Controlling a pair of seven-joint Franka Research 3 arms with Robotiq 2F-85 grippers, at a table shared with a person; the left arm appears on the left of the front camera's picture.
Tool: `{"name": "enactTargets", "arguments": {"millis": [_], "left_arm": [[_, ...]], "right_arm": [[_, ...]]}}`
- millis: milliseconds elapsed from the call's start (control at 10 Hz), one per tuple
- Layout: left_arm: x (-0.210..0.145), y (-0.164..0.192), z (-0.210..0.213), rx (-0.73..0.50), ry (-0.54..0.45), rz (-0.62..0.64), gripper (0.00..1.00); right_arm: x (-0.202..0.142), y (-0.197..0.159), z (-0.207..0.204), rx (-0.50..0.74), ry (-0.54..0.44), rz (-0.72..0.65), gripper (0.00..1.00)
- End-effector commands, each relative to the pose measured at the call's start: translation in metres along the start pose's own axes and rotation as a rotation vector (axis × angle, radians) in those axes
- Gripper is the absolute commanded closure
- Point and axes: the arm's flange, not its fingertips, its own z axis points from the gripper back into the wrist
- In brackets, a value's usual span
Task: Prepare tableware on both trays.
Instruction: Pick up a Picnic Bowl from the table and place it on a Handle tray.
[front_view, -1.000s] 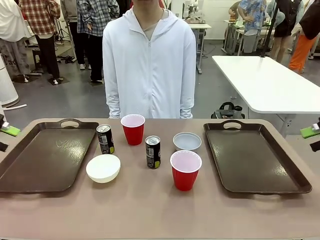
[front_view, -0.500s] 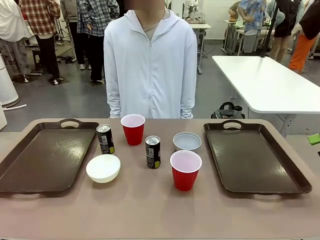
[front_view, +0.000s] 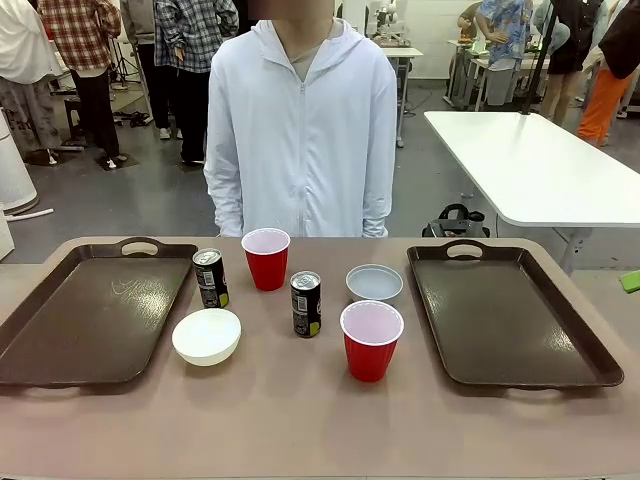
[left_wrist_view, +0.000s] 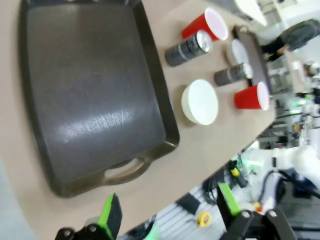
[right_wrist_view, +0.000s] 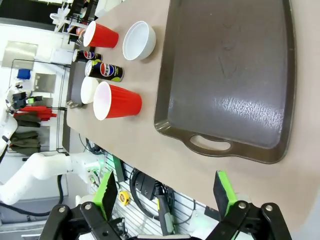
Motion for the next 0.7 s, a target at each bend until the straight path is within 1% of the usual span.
{"name": "enactTargets", "arguments": {"millis": [0, 600], "left_arm": [[0.0018, 0.0011, 0.0054, -0.035, -0.041, 0.028, 0.0], [0.0018, 0.0011, 0.0054, -0.035, -0.041, 0.028, 0.0]], "right_arm": [[0.0008, -0.0002, -0.0012, 0.012, -0.001, -0.003, 0.0], [0.0008, -0.0002, -0.0012, 0.012, -0.001, -0.003, 0.0]]}}
